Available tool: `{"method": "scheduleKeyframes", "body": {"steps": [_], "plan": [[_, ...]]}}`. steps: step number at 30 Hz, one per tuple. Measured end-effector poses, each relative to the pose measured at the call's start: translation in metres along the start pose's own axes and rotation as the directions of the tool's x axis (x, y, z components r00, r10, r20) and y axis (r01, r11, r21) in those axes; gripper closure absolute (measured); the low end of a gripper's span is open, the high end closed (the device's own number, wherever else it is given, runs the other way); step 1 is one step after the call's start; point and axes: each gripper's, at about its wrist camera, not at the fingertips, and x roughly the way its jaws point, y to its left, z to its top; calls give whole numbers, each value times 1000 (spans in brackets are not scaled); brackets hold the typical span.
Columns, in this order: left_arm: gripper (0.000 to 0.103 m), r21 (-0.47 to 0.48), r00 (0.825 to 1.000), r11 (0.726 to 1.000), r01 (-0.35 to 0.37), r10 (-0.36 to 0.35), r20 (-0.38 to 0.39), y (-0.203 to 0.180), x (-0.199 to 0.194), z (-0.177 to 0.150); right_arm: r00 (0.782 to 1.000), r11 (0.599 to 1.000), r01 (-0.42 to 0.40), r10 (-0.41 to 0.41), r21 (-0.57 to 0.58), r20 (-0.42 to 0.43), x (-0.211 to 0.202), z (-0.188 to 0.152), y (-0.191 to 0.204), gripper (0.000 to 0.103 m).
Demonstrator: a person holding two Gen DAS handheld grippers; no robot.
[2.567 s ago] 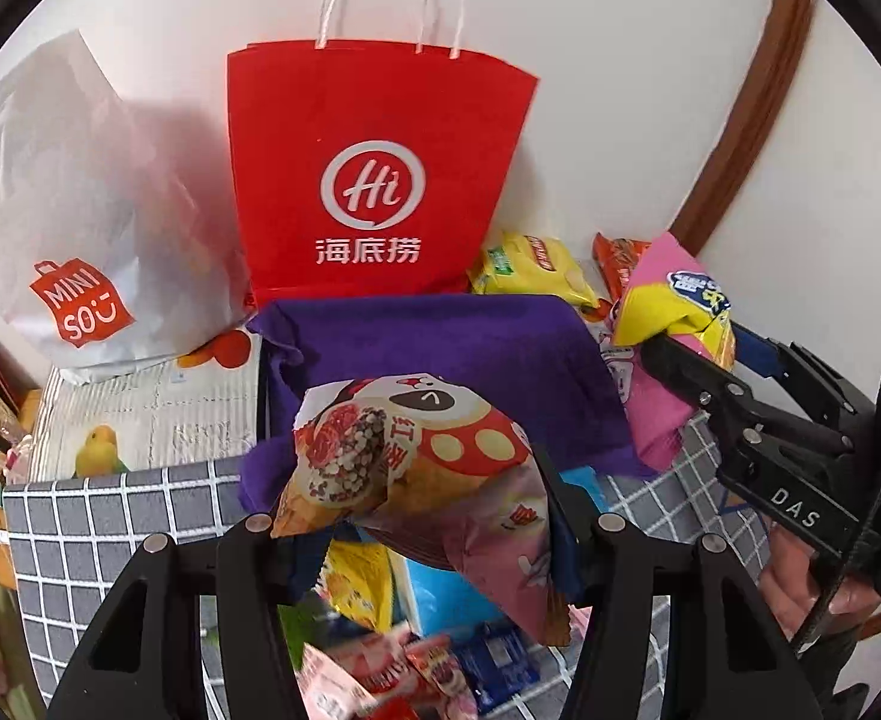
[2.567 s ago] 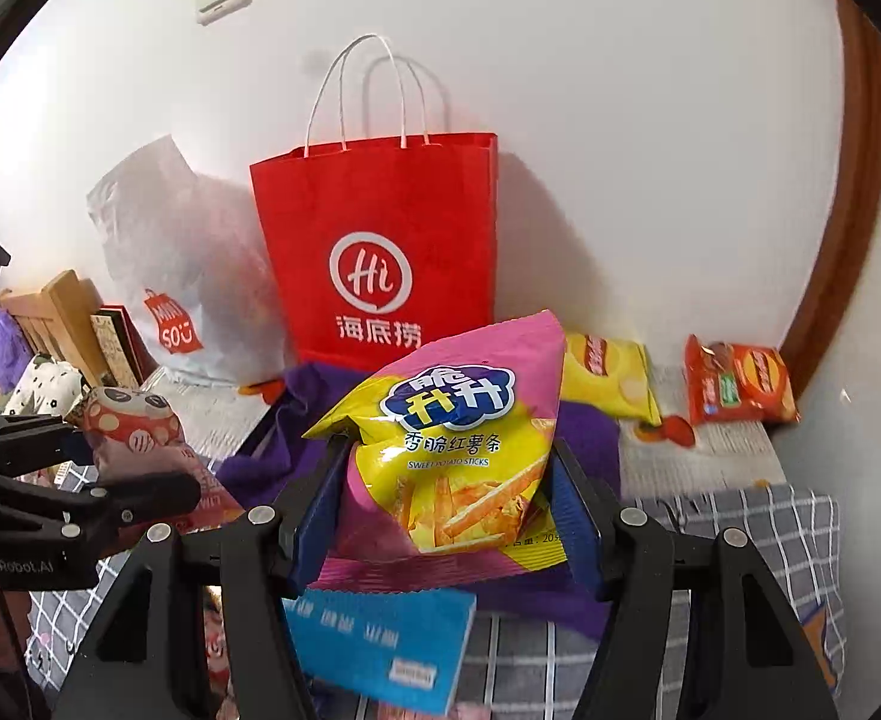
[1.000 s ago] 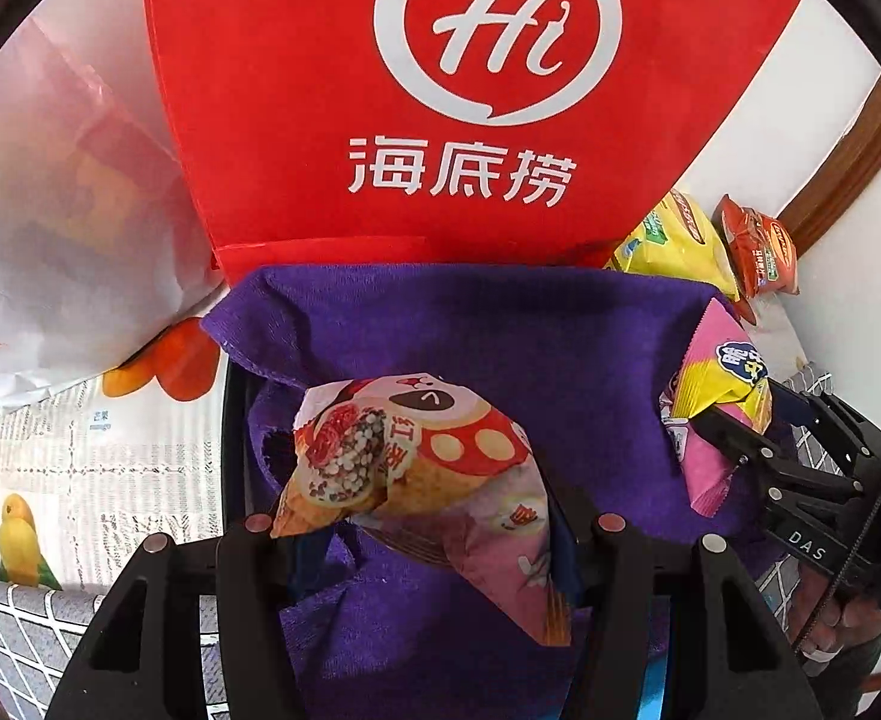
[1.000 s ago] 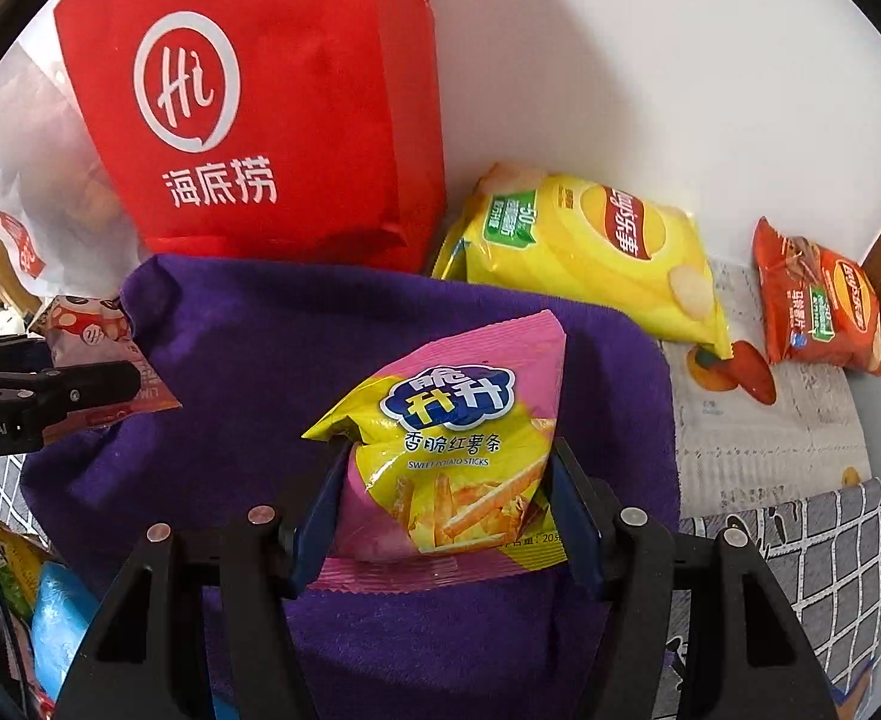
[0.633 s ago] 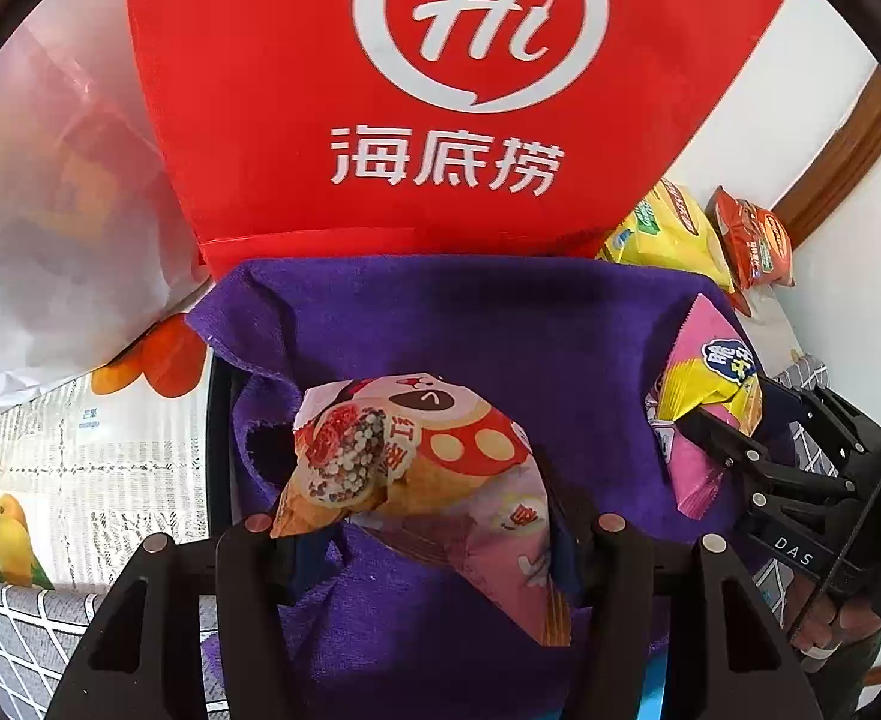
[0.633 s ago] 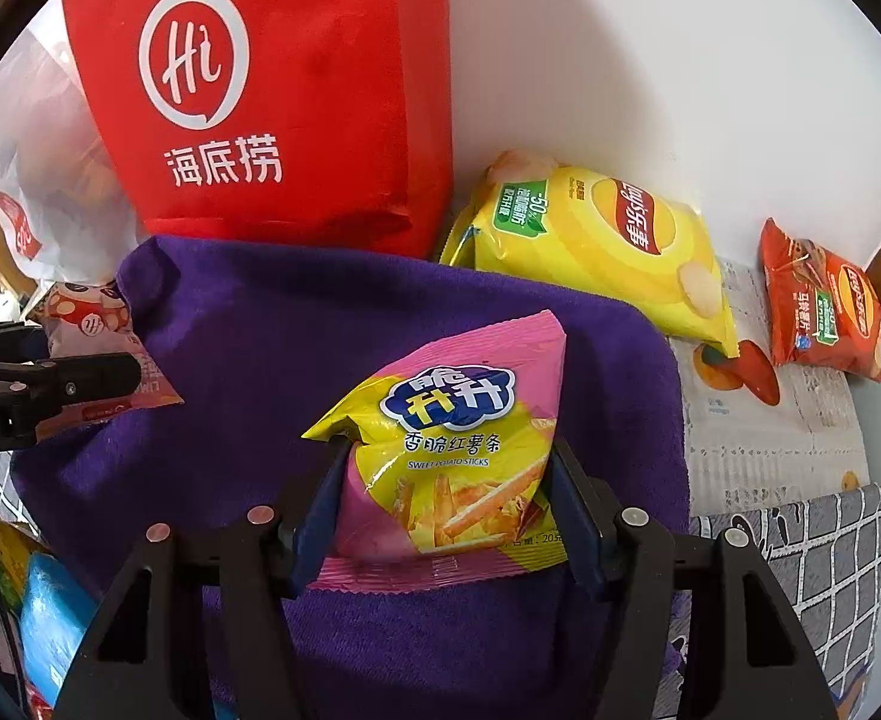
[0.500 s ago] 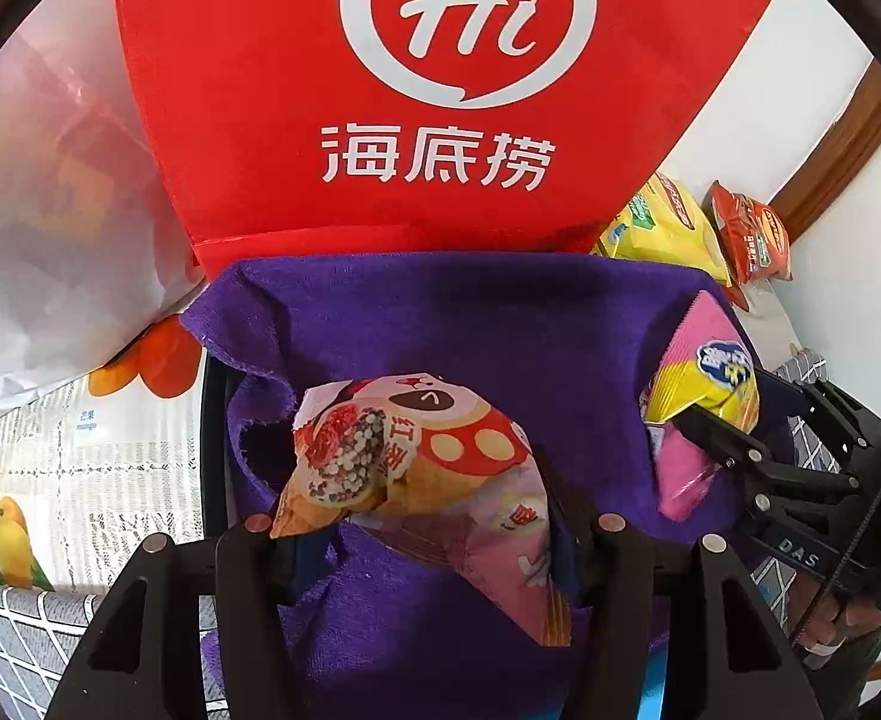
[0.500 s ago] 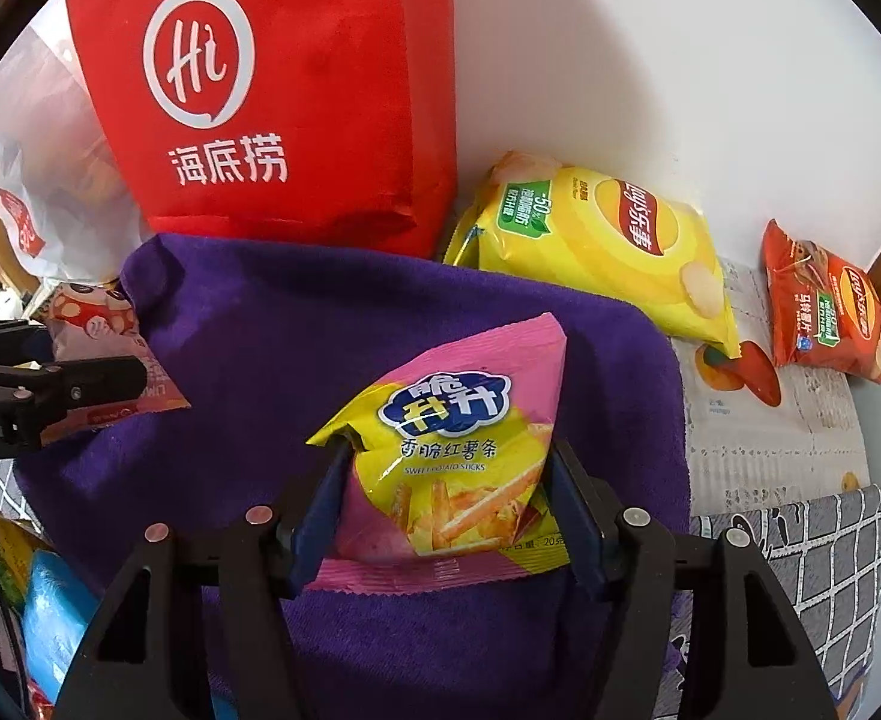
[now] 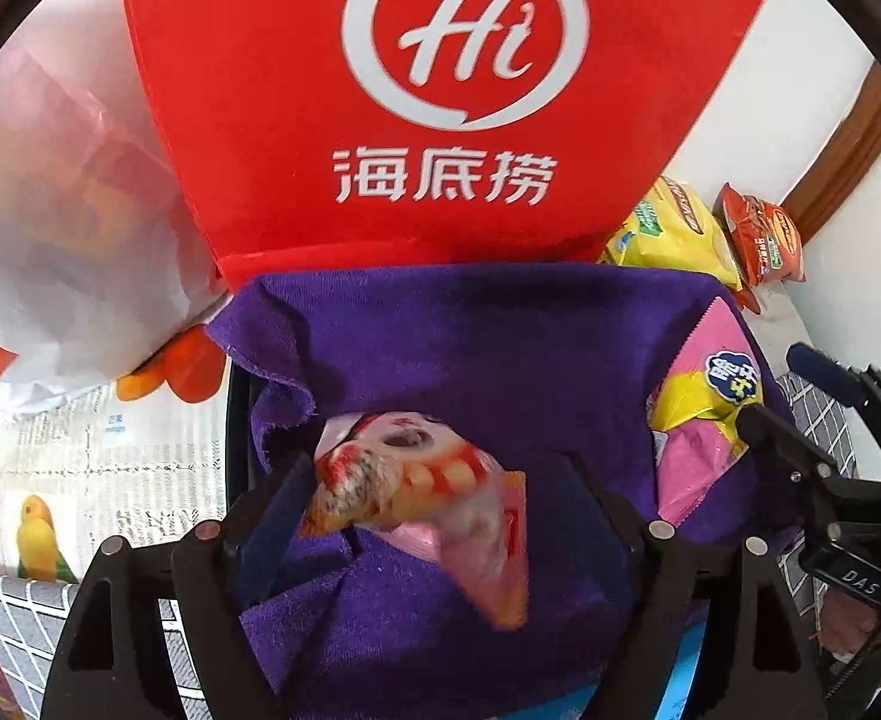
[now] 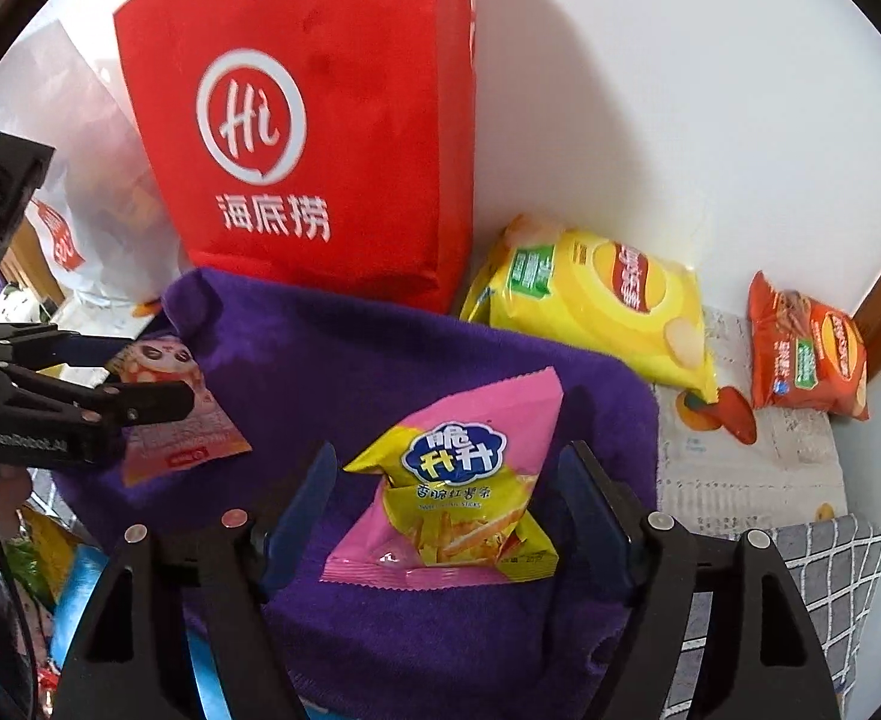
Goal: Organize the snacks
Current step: 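Withdraw both grippers from the towel back toward the snack pile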
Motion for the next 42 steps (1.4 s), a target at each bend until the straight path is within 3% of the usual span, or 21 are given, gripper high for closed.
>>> {"method": "scheduleKeyframes", "body": {"steps": [6,9,14,18,26,31,36,42], "plan": [[21,-4,1000,1000,-8,8,21,-5,-20,-1,1000,1000,-6,6,3,31,-19,3,7,27],[21,-13,999,1000,24,-23,31,-6,-35,-1,999,1000,-2,1,10,52,-31,6,10,27],[14,12,996,999,36,-37,77,-14,-76,-4,995,1000,21,-22,7,102,-63,12,18,22],[13,15,995,999,35,-36,95,-15,-100,-15,992,1000,24,-25,12,124,-86,9,24,16],[14,-59,976,990,126,-113,188,-2,-144,-49,991,991,121,-124,59,52,-110,-20,38,16],[15,-48,974,995,86,-74,212,-3,-167,-75,990,994,93,-99,59,98,-134,-43,48,16],[15,-48,966,997,57,-43,255,-1,-183,-104,989,988,112,-122,107,90,-146,-67,51,16],[14,-35,970,999,30,-20,242,-3,-188,-132,991,987,118,-123,107,44,-151,-95,53,16]]}}
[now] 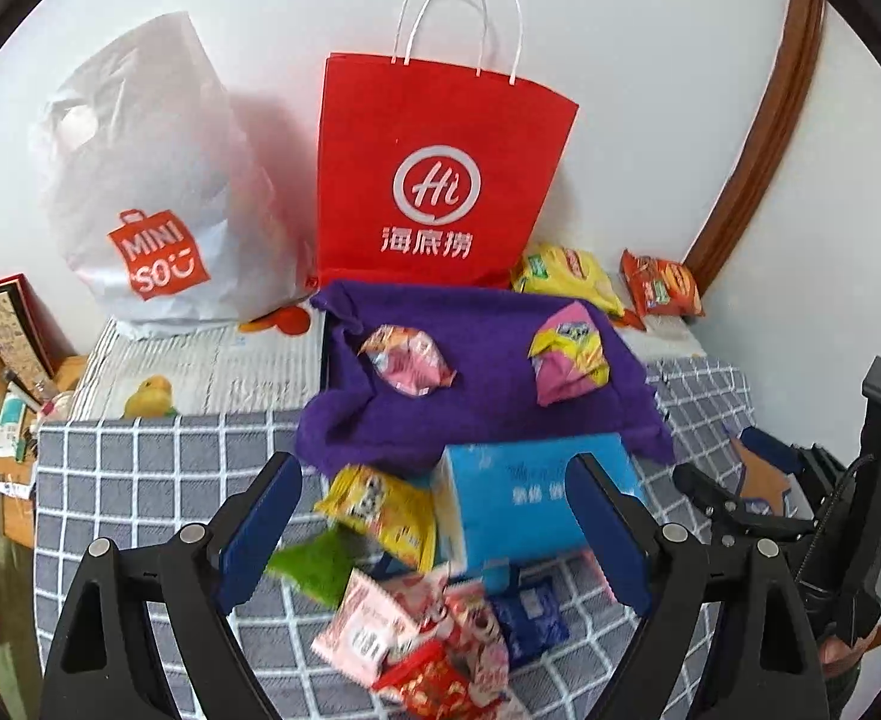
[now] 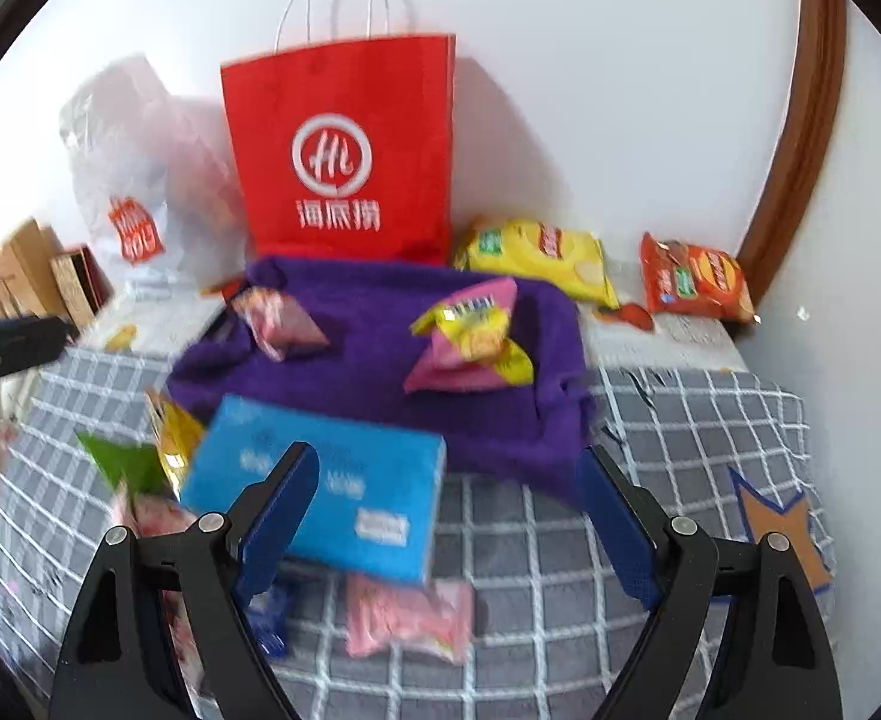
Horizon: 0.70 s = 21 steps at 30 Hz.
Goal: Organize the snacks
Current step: 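Withdraw both grippers from the towel back toward the snack pile, then grasp the pink pastry packet with the right gripper and lift it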
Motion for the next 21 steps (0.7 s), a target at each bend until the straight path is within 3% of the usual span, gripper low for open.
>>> {"method": "scheduleKeyframes", "body": {"steps": [7,13,21], "plan": [[14,-8,999,999,-47,47,25,8,-18,-30,999,1000,-15,14,15,38,-17,-30,-1,16],[14,-23,997,997,-72,72,35,19,-27,-54,994,993,-105,105,56,12,-19,-56,-2,16],[14,-22,997,997,-75,75,16,29,-32,-75,996,995,-91,91,52,-9,-8,-85,6,23]]}}
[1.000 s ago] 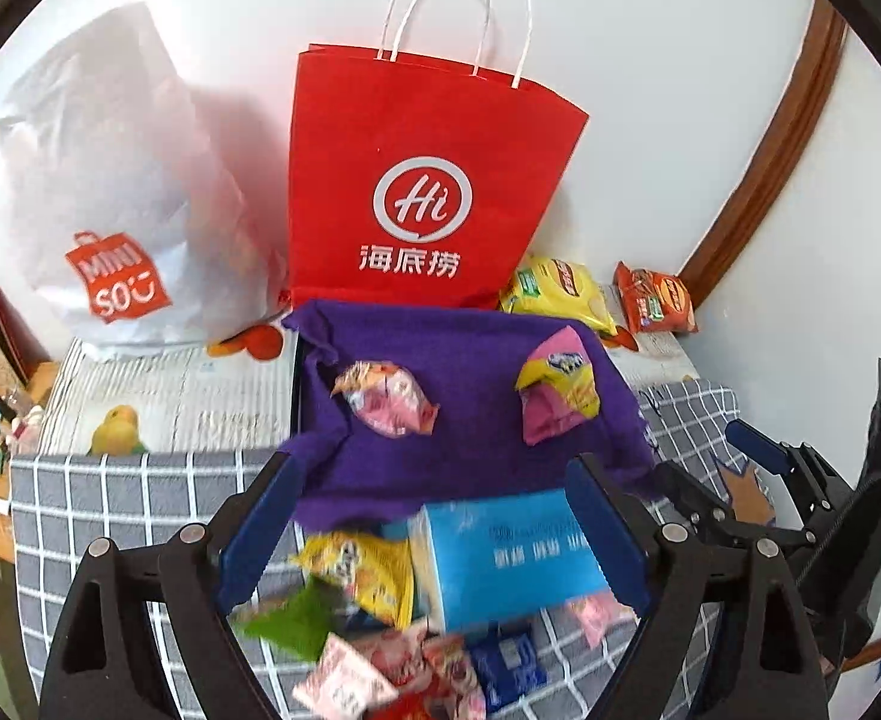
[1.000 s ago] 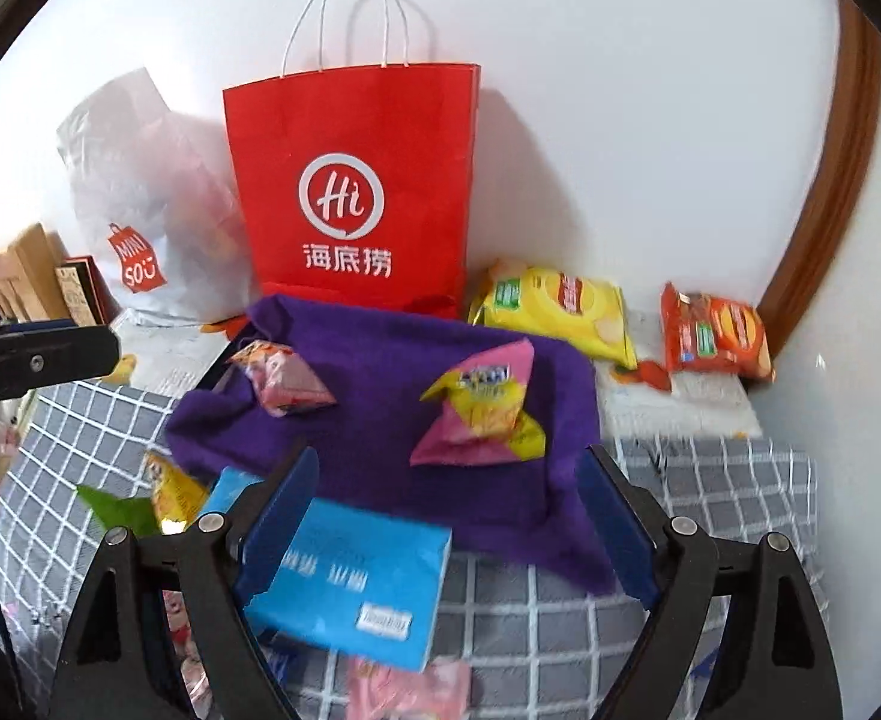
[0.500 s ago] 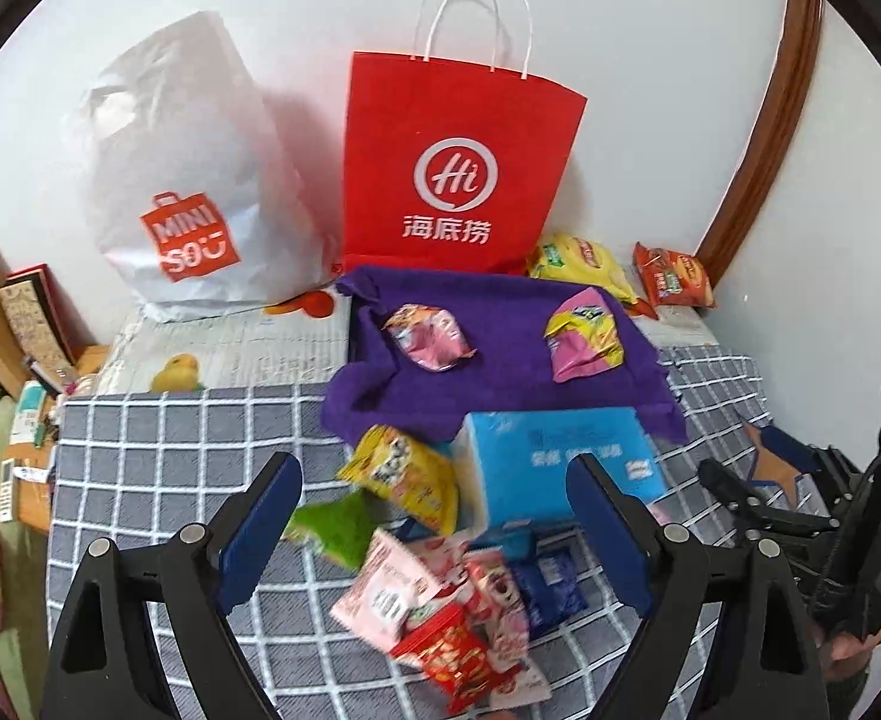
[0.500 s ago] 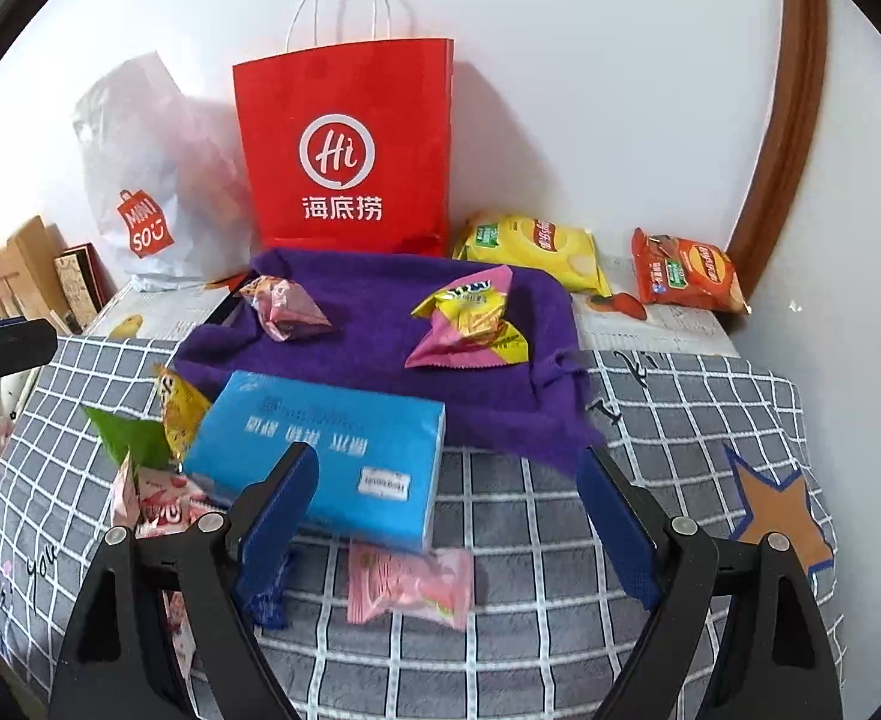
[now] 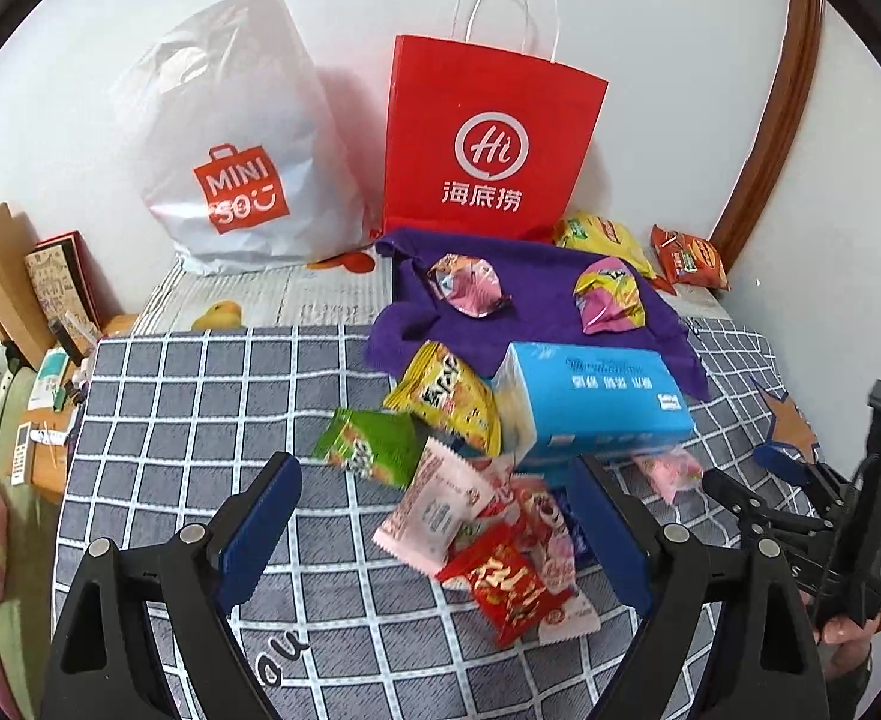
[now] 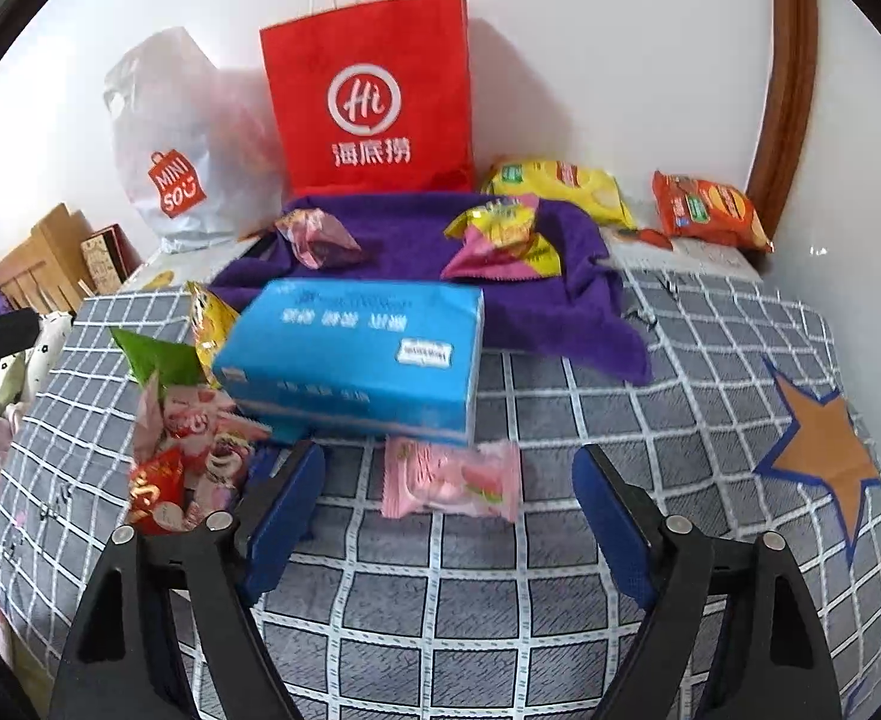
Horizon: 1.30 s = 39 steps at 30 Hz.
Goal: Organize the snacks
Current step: 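Grasp the pink pastry packet with the right gripper and lift it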
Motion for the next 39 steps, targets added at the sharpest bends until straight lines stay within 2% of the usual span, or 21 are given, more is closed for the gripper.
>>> {"method": "scheduleKeyframes", "body": {"steps": [2,11,18,23,25,33,39], "plan": [[14,1,1000,1000,1,-1,-2,3,0,-2,1000,1000,-7,7,17,-19,8,-5,-2,27],[14,-9,999,1000,14,-15,-37,11,18,4,999,1000,17,-17,2,-52,41,-7,-5,27],[14,7,997,999,40,-39,-69,10,35,10,993,1000,3,-2,11,-116,72,-9,-7,27],[14,2,995,998,59,-58,-86,14,45,10,988,1000,23,-22,4,-151,92,-18,-5,27],[14,2,994,998,62,-61,-90,15,48,10,992,999,34,-34,-1,-122,92,-20,-5,27],[14,-15,990,997,70,-71,-126,18,63,6,994,999,36,-36,1,-102,96,-19,-6,27],[14,-9,989,998,64,-65,-135,20,67,5,996,999,36,-37,-9,-78,95,-20,-5,39]]}}
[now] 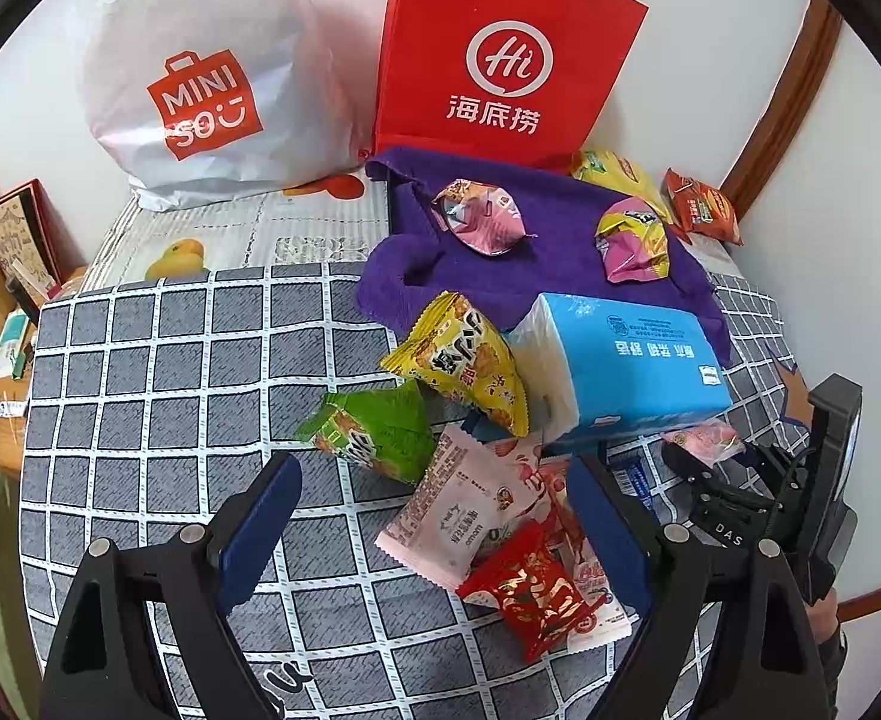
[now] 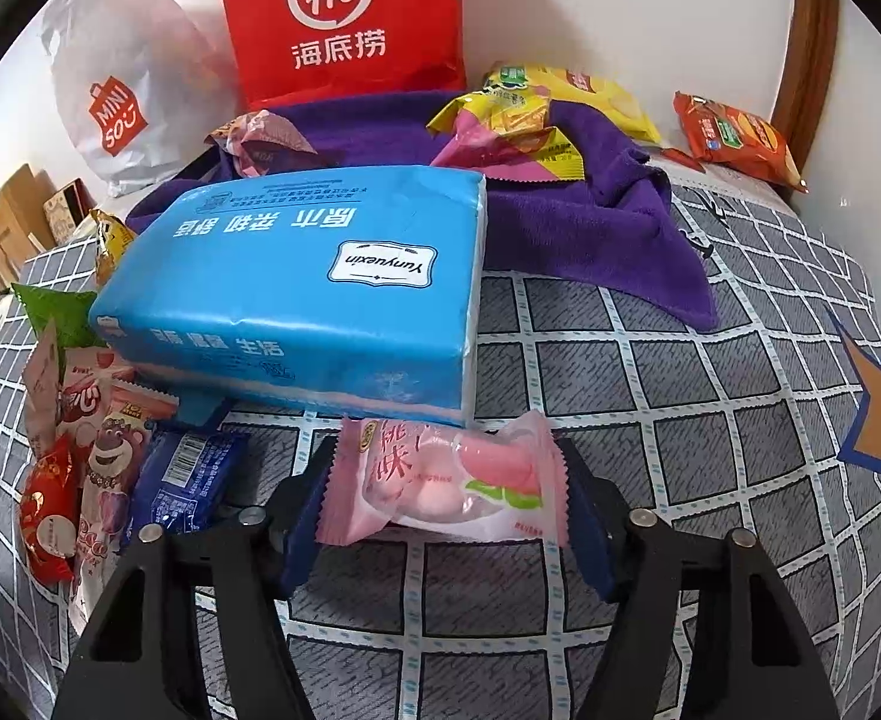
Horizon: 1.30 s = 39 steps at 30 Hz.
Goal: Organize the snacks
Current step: 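Grasp the pink pastry packet with the right gripper and lift it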
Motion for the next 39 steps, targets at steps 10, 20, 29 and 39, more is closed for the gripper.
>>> {"method": "scheduleKeyframes", "body": {"steps": [10,20,29,39], "plan": [[14,17,1000,1000,14,-13,-15,12,11,7,1000,1000,-9,9,6,1,-12,-3,0,62],[14,106,999,994,25,-21,-42,17,33,14,1000,997,22,-23,78,5,-34,0,-1,64],[15,109,993,992,62,-50,-110,27,54,10,998,988,62,-61,140,-11,-33,-8,2,64],[15,138,983,982,128,-107,-150,20,55,-20,997,986,81,-80,146,-8,-45,-24,5,63]]}}
